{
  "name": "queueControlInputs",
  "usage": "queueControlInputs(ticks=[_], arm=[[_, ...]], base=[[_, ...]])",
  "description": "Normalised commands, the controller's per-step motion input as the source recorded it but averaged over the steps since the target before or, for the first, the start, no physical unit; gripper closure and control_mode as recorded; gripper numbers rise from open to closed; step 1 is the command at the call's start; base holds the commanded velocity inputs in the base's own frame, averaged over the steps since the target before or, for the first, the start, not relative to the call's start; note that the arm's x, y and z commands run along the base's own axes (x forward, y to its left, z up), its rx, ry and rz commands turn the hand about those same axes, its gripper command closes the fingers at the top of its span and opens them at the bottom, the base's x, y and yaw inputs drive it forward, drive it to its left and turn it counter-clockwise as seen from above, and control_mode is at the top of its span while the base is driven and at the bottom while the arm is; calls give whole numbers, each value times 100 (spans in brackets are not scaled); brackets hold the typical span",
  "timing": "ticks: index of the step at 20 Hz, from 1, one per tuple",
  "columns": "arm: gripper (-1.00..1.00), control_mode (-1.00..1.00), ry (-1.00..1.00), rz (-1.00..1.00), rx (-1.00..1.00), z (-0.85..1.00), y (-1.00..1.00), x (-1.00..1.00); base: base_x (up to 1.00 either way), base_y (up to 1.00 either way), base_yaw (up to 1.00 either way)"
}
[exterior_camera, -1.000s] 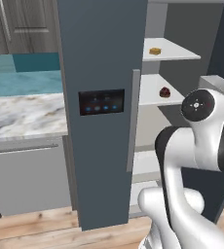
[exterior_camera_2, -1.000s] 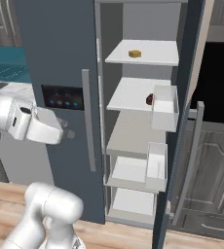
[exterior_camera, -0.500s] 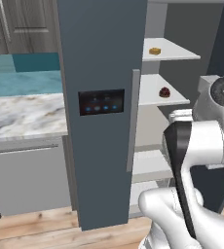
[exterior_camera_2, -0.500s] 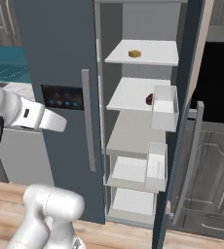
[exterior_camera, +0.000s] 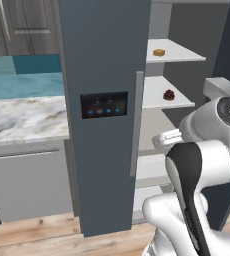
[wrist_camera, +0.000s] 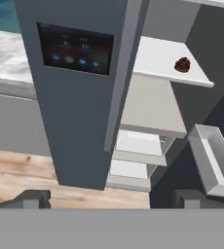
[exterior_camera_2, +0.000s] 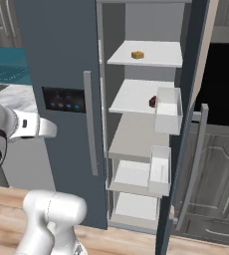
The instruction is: Take the cakes from the fridge and place them on the empty tray on the dining counter.
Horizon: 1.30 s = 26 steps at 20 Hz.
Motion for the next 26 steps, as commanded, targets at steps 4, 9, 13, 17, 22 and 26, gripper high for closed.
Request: queueControlInputs(ticks=[4, 9, 13, 17, 22, 26], arm=[[-100, -100, 0, 0, 17, 3, -13, 0], [-100, -100, 0, -2, 19, 0, -33, 6], [-100, -100, 0, 0, 4, 0, -6, 34], [-100, -100, 0, 0, -2, -8, 0, 34], [-100, -100, 0, 0, -5, -25, 0, 47], [-100, -100, -2, 0, -2, -14, -5, 27]], base=[[0, 0, 0], [0, 0, 0], [0, 0, 0], [0, 0, 0], [0, 0, 0], [0, 0, 0]])
